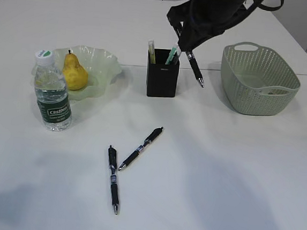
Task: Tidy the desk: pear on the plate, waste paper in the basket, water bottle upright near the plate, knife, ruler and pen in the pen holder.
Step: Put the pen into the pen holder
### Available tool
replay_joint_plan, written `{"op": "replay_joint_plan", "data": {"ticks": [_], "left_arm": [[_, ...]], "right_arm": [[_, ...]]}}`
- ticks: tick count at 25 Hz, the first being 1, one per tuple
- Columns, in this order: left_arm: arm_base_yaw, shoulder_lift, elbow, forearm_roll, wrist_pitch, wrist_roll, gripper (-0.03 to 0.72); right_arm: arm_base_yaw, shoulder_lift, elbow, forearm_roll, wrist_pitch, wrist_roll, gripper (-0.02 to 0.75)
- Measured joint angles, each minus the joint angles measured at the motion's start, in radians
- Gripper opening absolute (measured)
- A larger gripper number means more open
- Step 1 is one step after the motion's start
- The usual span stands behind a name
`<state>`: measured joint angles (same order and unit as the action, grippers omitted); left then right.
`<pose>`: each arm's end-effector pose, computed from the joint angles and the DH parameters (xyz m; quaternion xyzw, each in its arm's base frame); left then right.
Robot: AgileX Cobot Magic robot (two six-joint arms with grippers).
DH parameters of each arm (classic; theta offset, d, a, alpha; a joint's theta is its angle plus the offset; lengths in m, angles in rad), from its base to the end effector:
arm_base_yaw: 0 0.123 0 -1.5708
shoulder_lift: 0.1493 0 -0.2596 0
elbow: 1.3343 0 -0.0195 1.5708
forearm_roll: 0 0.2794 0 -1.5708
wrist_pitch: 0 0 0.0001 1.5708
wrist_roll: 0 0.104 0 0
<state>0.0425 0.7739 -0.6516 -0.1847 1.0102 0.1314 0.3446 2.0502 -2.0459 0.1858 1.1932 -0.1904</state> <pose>0.1760 -0.0087 0.2512 0.0157 0.9618 -0.0654 0.2653 0.4415 0.1774 0.2840 -0.2431 0.9385 0.1090 0.2195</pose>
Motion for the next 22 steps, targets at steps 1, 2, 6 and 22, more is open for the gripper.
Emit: {"op": "replay_joint_plan", "data": {"ticks": [1,2,6,22], "left_arm": [[0.000,0.000,0.000,0.000,0.000,0.000,0.239],[0.000,0.000,0.000,0.000,0.000,0.000,0.239],[0.000,0.000,0.000,0.000,0.000,0.000,0.239],[0.000,0.000,-0.001,0.000,0.000,0.000,0.239]], "right_arm": [[0.000,0.000,0.000,0.000,-0.020,-0.005,0.120],[0.000,0.000,0.000,0.000,-0.045,-0.010,0.120],[0.000,0.000,0.000,0.000,-0.142,-0.034,0.120],[0.000,0.000,0.112,0.009,-0.785,-0.085,0.120]]}}
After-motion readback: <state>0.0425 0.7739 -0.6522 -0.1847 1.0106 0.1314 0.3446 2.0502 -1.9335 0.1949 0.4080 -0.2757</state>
